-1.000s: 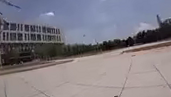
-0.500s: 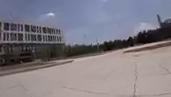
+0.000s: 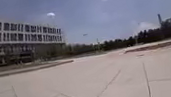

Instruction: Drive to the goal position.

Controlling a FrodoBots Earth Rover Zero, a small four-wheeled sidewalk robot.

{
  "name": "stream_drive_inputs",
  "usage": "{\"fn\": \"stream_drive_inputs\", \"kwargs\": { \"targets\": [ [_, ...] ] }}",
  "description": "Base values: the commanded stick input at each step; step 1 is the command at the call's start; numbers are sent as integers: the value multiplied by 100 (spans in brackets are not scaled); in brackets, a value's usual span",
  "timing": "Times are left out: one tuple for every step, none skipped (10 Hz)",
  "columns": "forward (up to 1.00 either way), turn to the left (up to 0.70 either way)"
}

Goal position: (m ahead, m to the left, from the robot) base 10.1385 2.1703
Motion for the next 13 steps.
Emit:
{"fn": "stream_drive_inputs", "kwargs": {
  "targets": [
    [70,-3],
    [70,-35],
    [70,-3],
    [70,0],
    [70,0],
    [70,0],
    [70,0],
    [70,0],
    [70,0],
    [70,0],
    [70,0],
    [70,0],
    [70,0]
  ]
}}
